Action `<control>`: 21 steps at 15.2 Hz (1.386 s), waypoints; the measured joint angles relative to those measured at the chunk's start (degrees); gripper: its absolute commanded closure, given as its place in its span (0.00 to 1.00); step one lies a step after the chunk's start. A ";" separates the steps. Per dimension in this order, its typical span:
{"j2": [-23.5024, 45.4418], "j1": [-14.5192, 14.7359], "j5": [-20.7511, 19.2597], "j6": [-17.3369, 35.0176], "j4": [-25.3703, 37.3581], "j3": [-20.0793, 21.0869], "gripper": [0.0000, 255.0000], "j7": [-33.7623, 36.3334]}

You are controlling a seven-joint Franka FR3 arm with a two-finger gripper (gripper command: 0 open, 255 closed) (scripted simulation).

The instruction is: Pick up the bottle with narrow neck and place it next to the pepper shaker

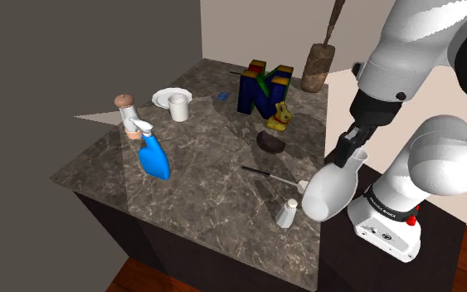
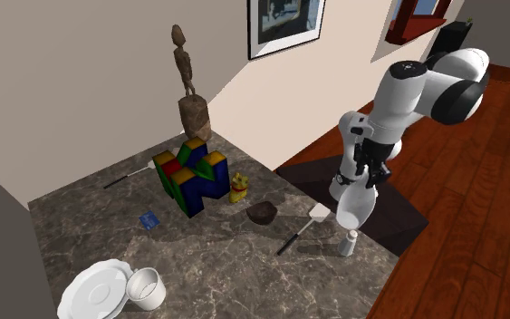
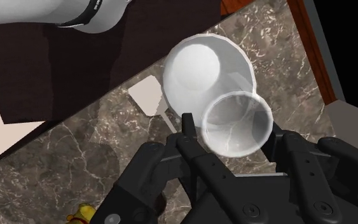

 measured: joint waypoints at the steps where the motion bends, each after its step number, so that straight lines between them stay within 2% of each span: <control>1: -0.18 0.15 0.31 0.65 -0.87 0.31 1.00 -0.13; 6: -0.82 1.36 2.78 3.89 -4.79 2.81 1.00 -0.04; 13: -1.01 1.54 3.13 4.64 -5.77 3.12 1.00 -0.24; 14: -1.01 1.54 3.13 4.64 -5.77 3.12 0.00 -0.24; 21: -0.76 1.27 2.71 3.91 -4.70 2.72 0.00 -0.09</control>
